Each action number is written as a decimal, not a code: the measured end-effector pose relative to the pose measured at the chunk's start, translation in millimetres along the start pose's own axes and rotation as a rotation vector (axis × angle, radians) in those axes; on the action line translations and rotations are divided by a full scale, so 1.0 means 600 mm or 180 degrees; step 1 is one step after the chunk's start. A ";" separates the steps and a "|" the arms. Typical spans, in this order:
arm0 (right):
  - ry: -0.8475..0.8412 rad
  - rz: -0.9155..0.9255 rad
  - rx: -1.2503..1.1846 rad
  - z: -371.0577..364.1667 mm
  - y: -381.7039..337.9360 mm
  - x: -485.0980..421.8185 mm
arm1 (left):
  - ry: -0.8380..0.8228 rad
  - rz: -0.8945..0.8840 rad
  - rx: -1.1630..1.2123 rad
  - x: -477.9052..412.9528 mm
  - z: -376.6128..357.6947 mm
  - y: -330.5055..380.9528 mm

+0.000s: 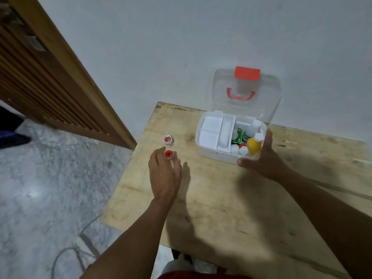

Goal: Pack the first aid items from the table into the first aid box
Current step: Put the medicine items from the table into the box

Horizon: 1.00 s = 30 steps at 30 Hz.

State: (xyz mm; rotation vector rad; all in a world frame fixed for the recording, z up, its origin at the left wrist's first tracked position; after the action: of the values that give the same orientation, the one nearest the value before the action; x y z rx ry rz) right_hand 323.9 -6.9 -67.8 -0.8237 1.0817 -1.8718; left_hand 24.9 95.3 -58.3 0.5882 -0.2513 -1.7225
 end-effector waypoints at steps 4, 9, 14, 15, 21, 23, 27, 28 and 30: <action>-0.0091 0.0219 0.0027 -0.007 -0.012 0.003 | -0.0536 0.0004 -0.0176 -0.012 -0.047 -0.037; -0.0157 0.0168 0.0043 -0.008 -0.007 0.000 | -0.0374 -0.0001 -0.0821 -0.061 -0.076 -0.034; -0.0118 0.0117 0.0127 -0.019 -0.011 -0.005 | -0.0482 -0.0065 -0.1255 -0.121 -0.112 -0.046; -0.0085 0.0044 0.0108 -0.021 -0.012 -0.004 | -0.0498 -0.0208 -0.1291 -0.132 -0.118 -0.045; 0.0082 -0.0227 0.0190 -0.026 -0.010 0.009 | -0.1005 -0.0320 -0.0310 -0.171 -0.147 -0.052; 0.0097 -0.0287 0.0236 -0.028 -0.009 0.010 | -0.1183 0.0328 0.0693 -0.179 -0.140 -0.045; 0.0075 -0.0285 0.0200 -0.033 -0.007 0.010 | -0.0877 0.0026 0.0881 -0.193 -0.088 0.013; 0.0075 -0.0285 0.0177 -0.032 -0.010 0.011 | -0.0714 -0.0309 0.0631 -0.195 -0.076 0.033; 0.0093 -0.0294 0.0034 -0.030 -0.016 0.013 | -0.0543 -0.0672 0.0673 -0.195 -0.055 0.078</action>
State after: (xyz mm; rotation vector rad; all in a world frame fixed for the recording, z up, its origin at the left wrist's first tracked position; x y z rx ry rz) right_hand 302.2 -4.0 -65.5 -0.8553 1.0667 -1.9705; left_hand 97.2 201.4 -35.1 0.6398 -0.5121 -1.9681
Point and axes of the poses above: each hand's wrist, its own x-axis away from the middle knuckle, its own z-axis out of the back of the hand, y = z × x, the point moved 6 cm from there along -x, towards the middle knuckle, and after that the axes turned 11 degrees about -x, right-handed, at the moved point
